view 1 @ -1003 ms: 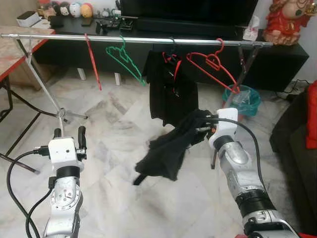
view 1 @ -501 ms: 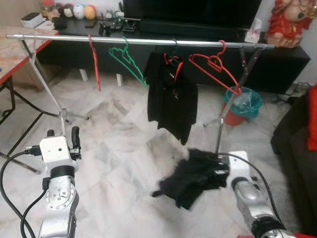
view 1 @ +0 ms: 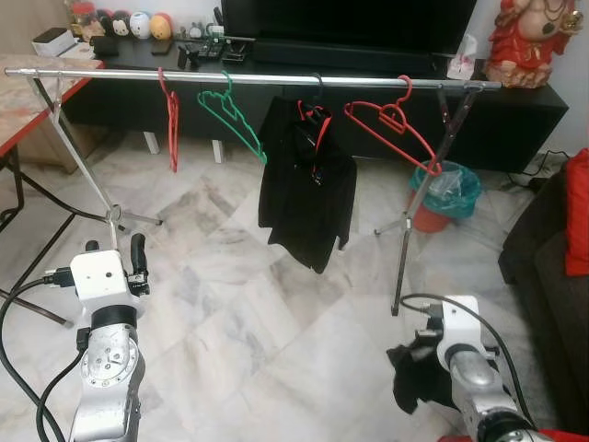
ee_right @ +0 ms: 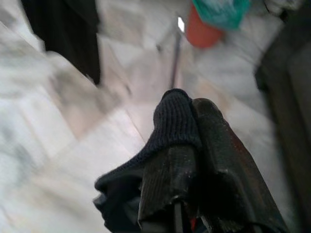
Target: Hang hanger
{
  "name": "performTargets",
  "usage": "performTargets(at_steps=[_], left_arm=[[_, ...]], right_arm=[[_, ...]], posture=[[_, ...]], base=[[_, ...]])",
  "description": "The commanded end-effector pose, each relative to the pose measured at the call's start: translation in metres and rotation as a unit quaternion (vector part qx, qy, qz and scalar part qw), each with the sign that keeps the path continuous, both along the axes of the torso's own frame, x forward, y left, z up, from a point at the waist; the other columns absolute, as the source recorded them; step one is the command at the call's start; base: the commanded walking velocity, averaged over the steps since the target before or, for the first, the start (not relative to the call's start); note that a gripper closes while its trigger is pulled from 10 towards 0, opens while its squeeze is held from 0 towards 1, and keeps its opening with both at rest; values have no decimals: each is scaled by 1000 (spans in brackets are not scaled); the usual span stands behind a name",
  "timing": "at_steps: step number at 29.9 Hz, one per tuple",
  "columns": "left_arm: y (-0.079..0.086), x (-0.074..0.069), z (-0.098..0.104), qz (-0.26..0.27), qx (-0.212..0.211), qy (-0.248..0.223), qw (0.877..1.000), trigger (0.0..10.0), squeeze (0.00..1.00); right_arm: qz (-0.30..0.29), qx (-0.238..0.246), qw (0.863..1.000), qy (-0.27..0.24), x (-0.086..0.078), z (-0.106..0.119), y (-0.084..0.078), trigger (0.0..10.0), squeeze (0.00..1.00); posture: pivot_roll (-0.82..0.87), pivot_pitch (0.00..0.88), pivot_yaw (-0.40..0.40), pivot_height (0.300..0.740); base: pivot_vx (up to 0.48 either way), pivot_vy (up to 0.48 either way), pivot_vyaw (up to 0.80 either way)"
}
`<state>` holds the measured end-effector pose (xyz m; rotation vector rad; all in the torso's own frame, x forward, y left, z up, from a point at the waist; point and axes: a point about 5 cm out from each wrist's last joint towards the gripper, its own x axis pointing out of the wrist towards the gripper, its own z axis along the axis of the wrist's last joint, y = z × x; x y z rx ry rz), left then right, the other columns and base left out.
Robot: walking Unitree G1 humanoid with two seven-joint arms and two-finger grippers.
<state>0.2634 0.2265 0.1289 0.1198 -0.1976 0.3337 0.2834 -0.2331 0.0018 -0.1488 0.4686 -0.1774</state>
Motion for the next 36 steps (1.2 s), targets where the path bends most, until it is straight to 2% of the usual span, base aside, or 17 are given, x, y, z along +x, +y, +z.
performTargets(at_steps=[1,5,9,11,12,13,17,20,22,36], left_arm=[[-3,2,9,-5,-4,-15,1000,10000,0],[-5,1,9,-10,1,-12,1000,10000,0],[-4,1,5,-10,-2,-6,1000,10000,0],[-4,0,2,-10,-2,1,1000,10000,0],[-4,0,2,-10,-2,1,1000,10000,0],[-5,-1,0,-11,-3,5,1000,10000,0],[-7,-5,-3,-15,-3,12,1000,10000,0],[-7,-5,-3,-14,-4,13,1000,10000,0],[-8,-3,-2,-15,-4,11,1000,10000,0],[-9,0,2,-16,-5,3,1000,10000,0]], right_arm=[[15,14,999,-38,11,11,7,10000,0],[65,26,992,-104,22,28,21,10000,0],[75,34,989,-126,25,34,25,10000,0],[64,40,982,-173,31,48,22,10000,0],[64,40,982,-173,31,48,22,10000,0],[65,49,973,-214,37,62,22,10000,0],[99,53,950,-293,45,95,30,10000,0],[133,45,941,-309,46,105,38,10000,0],[173,44,931,-318,45,109,49,10000,0],[192,68,931,-302,42,109,60,10000,0]], posture=[[11,71,-29,740],[15,76,-26,740],[11,78,-24,740],[18,81,-25,740],[18,81,-25,740],[21,83,-24,740],[14,84,-23,740],[12,84,-25,740],[12,84,-25,740],[17,84,-26,740]], base=[[285,0,0],[282,0,0],[285,0,0],[283,0,0],[281,0,0],[285,0,0],[282,0,0],[284,0,0],[283,0,647],[284,0,743]])
